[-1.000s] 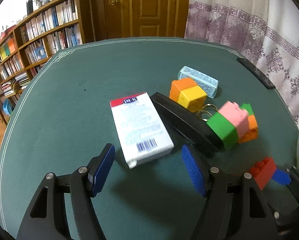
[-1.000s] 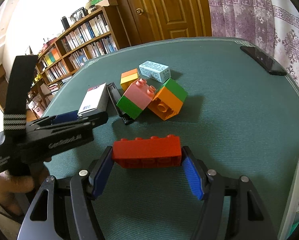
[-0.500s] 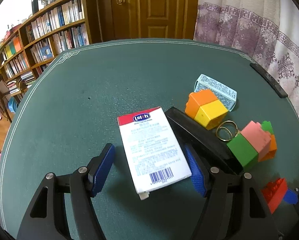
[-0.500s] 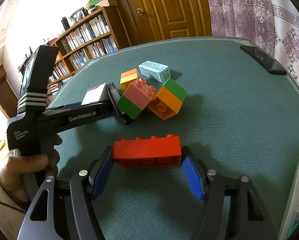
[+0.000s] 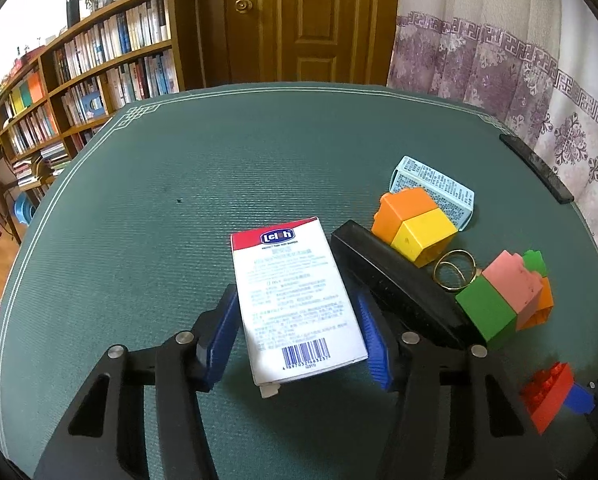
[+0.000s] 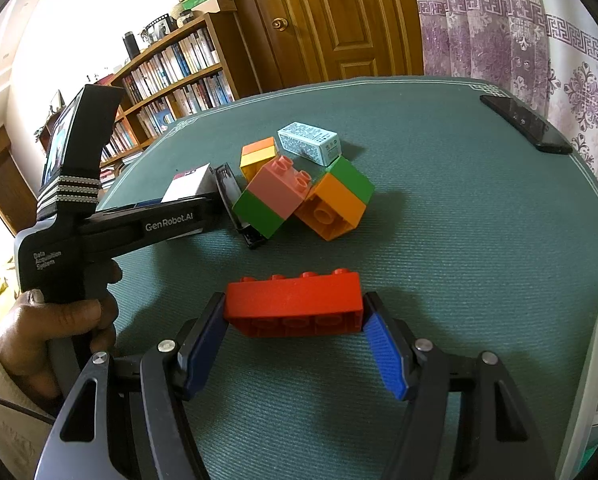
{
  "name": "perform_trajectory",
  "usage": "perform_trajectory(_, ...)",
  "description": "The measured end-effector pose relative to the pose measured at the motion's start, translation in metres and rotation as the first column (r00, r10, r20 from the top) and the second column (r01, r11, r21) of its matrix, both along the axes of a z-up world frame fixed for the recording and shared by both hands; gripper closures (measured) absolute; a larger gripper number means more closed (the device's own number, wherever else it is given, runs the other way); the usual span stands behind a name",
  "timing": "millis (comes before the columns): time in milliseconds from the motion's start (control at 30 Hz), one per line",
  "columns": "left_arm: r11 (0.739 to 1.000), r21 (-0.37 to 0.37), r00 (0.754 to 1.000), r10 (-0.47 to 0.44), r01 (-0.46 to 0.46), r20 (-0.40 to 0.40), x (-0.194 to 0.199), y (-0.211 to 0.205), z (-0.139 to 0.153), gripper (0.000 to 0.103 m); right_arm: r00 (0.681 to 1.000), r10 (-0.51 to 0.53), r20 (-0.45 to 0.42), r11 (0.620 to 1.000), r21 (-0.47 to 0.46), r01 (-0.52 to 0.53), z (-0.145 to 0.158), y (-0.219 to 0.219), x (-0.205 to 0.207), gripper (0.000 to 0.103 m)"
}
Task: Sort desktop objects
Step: 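Close the left tool on the white medicine box, then carry the white box in the left tool while the right tool carries the red brick to the bowl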
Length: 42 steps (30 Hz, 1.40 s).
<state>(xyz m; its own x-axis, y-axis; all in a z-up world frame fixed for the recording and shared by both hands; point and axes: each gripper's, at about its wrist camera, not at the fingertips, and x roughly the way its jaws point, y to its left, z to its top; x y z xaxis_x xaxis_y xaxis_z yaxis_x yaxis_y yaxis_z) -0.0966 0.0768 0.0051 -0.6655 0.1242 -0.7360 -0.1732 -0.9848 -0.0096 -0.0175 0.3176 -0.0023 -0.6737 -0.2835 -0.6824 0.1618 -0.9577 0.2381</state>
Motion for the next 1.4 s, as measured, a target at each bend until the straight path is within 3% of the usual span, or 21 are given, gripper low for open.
perform_trajectory(733,0.998,0.055,0.999,0.032,-0.031,-0.003,0.025,-0.017,0.006,0.051,0.999,-0.020,-0.025,1.000,0.007,0.020,0.004,0.002,0.003,0.032)
perform_trajectory(1400,0.995,0.099,1.000,0.010,-0.009,-0.014,0.068,-0.023,0.019,0.053,0.996,-0.032,-0.079,0.999,0.011,0.033,0.023,0.001,0.035,0.032)
